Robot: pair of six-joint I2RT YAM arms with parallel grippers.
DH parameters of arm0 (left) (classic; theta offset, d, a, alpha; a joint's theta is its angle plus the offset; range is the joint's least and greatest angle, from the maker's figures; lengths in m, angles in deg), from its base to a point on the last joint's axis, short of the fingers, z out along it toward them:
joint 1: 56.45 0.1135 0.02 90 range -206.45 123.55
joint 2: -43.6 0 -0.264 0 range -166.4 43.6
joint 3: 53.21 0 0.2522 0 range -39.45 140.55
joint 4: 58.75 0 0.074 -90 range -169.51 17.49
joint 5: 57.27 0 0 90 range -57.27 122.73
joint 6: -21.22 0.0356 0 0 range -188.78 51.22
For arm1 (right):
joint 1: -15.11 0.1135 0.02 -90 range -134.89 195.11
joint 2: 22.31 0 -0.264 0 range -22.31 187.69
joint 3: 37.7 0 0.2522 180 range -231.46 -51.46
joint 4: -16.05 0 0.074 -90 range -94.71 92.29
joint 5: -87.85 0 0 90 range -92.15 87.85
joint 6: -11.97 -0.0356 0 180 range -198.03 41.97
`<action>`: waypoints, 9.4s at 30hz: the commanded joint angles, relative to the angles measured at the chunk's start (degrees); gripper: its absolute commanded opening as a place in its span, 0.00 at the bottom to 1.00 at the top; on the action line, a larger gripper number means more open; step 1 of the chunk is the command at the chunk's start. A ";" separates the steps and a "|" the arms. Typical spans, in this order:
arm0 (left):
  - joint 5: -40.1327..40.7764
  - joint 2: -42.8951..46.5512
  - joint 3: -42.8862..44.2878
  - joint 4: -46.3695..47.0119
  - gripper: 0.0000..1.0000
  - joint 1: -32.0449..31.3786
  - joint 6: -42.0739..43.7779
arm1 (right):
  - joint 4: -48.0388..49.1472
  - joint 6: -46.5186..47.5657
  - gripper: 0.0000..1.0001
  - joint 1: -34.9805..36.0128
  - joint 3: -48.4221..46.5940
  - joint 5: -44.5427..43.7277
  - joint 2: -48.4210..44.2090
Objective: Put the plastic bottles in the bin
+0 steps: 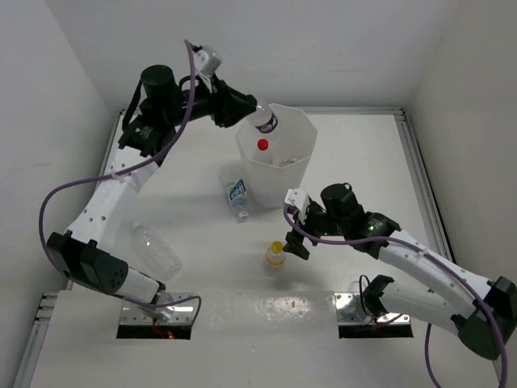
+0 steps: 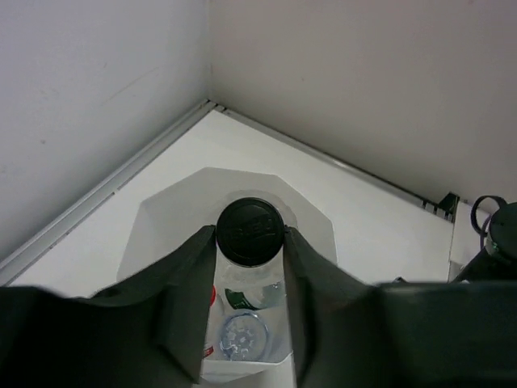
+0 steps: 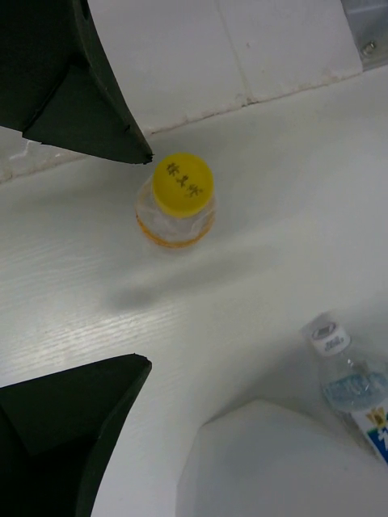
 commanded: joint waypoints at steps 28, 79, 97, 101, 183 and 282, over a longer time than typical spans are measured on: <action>20.01 10.41 -12.41 -9.00 1.00 7.75 11.69 | 13.79 0.69 0.64 10.24 -1.73 -3.17 11.09; 47.87 -17.79 -11.81 -24.55 1.00 -2.61 -18.63 | 14.40 14.23 0.00 -1.51 -53.50 -22.67 20.13; 41.37 -36.43 -2.39 -26.49 1.00 -2.62 -19.16 | 4.83 5.44 0.81 -12.34 -51.39 -15.39 22.34; 41.37 -38.28 -2.39 -26.49 0.95 -2.09 -19.68 | 3.69 3.78 0.82 -12.17 -51.56 -14.68 21.11; 28.97 31.41 -2.74 -13.22 1.00 16.46 -3.60 | 10.62 -39.21 0.94 25.71 -65.62 -16.00 70.67; 19.13 23.42 -16.27 -5.22 1.00 19.10 -5.88 | 13.18 82.34 0.75 -4.69 -37.59 -35.52 22.34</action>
